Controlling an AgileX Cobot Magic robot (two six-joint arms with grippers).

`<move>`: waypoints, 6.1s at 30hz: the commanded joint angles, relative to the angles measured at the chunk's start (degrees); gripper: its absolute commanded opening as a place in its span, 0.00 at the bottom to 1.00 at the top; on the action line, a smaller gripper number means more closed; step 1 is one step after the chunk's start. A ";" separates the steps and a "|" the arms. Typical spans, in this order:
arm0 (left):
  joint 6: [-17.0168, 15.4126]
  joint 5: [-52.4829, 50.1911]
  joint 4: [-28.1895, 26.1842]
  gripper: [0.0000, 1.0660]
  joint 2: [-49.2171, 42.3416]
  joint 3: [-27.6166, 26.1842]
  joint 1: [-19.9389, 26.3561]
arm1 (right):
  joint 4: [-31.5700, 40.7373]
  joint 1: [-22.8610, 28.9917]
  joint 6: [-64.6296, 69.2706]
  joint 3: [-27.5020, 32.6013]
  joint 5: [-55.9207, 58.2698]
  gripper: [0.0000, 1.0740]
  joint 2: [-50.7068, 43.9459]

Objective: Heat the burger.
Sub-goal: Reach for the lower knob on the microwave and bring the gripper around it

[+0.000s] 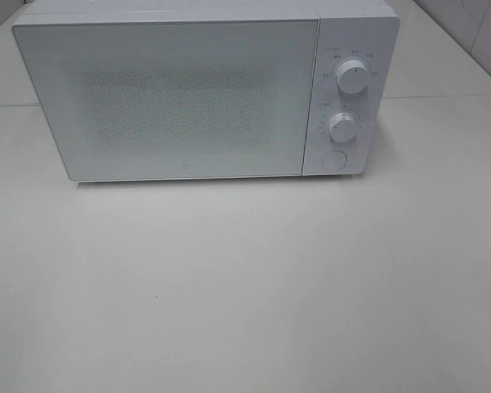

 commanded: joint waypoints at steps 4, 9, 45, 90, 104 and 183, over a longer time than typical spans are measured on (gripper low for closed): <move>5.10 -7.68 -3.09 0.00 -0.57 3.44 0.06 | 0.23 -0.29 0.23 -0.06 -0.80 0.68 -1.49; 4.81 -10.37 -2.98 0.00 -0.52 4.93 0.06 | 0.23 -0.29 0.23 -0.06 -0.80 0.68 -1.49; 4.70 -10.37 -2.92 0.00 -0.52 4.93 0.06 | 0.29 -0.29 3.38 -1.83 -9.97 0.68 4.35; 4.70 -10.37 -2.92 0.00 -0.52 4.93 0.06 | -0.06 -0.17 2.86 -1.83 -86.52 0.68 77.64; 4.58 -10.37 -2.86 0.00 -0.52 4.93 0.06 | -1.43 8.31 2.69 -1.83 -98.20 0.68 88.58; 4.47 -10.37 -2.86 0.00 -0.52 4.93 0.06 | 13.75 15.81 -8.77 -11.52 -111.73 0.55 111.73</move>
